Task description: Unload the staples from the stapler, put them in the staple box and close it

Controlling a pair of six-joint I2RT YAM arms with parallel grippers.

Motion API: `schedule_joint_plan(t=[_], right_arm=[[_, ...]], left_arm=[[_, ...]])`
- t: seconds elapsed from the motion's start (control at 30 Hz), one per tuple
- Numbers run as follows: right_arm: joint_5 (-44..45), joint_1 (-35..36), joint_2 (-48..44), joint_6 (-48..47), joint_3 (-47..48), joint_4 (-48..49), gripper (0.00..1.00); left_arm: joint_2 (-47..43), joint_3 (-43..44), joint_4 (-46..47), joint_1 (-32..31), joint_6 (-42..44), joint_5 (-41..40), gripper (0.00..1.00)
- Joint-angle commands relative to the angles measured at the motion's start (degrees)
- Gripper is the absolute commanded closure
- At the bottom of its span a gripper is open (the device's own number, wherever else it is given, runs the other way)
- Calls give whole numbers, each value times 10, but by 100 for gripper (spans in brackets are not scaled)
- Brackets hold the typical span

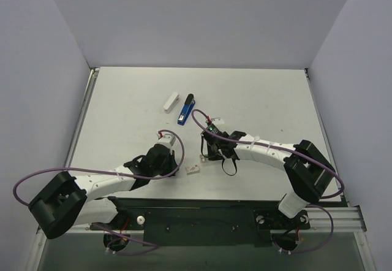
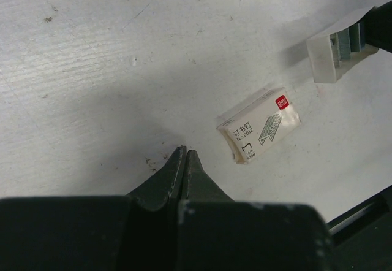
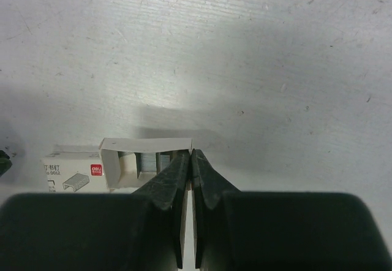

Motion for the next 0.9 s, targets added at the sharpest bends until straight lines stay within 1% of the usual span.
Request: schedule_joint_plan(t=[0.0, 0.87], right_arm=[[34, 9, 21, -9, 25, -37, 100], [36, 46, 45, -3, 28, -48, 100]], left_arm=[[6, -3, 42, 2, -6, 13, 100], [23, -26, 88, -16, -30, 33, 100]])
